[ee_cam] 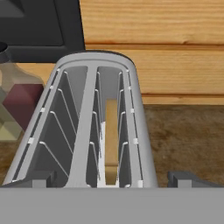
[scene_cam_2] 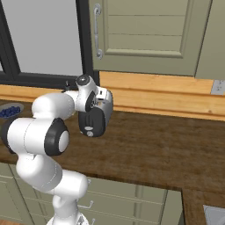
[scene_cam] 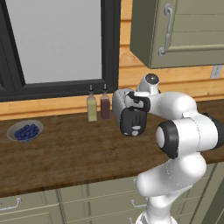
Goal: Start the toaster. Once the lever pops up, take the bread to the plate on the dining counter.
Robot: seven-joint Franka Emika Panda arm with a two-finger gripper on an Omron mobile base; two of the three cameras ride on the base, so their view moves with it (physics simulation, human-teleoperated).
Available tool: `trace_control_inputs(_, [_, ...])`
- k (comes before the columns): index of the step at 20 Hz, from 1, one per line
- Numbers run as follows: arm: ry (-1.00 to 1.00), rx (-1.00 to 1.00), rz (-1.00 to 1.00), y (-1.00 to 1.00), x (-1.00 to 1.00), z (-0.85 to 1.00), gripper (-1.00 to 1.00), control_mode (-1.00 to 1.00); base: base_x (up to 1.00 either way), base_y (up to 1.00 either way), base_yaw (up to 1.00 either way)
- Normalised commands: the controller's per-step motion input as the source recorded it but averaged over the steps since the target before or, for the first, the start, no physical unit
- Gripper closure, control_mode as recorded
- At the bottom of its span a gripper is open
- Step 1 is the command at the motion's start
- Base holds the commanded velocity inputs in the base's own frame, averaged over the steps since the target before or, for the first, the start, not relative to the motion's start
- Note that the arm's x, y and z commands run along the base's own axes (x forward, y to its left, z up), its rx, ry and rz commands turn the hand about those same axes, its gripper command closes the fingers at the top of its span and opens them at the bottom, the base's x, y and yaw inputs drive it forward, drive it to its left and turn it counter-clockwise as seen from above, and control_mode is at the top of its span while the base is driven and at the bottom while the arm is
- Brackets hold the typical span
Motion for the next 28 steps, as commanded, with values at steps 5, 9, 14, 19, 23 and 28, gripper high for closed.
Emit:
trace_control_inputs(5, [0.00,0.00,0.00,0.00,0.00,0.00,-1.00,-1.00,0.00,0.00,0.00])
trace_control_inputs(9, [0.00,0.00,0.00,0.00,0.00,0.00,-1.00,-1.00,0.00,0.00,0.00])
trace_control_inputs(14, [0.00,0.00,0.00,0.00,0.00,0.00,-1.00,-1.00,0.00,0.00,0.00])
trace_control_inputs(19, [0.00,0.00,0.00,0.00,0.00,0.00,-1.00,-1.00,0.00,0.00,0.00])
trace_control_inputs(23, [0.00,0.00,0.00,0.00,0.00,0.00,-1.00,-1.00,0.00,0.00,0.00])
trace_control_inputs(28, [0.00,0.00,0.00,0.00,0.00,0.00,-1.00,-1.00,0.00,0.00,0.00])
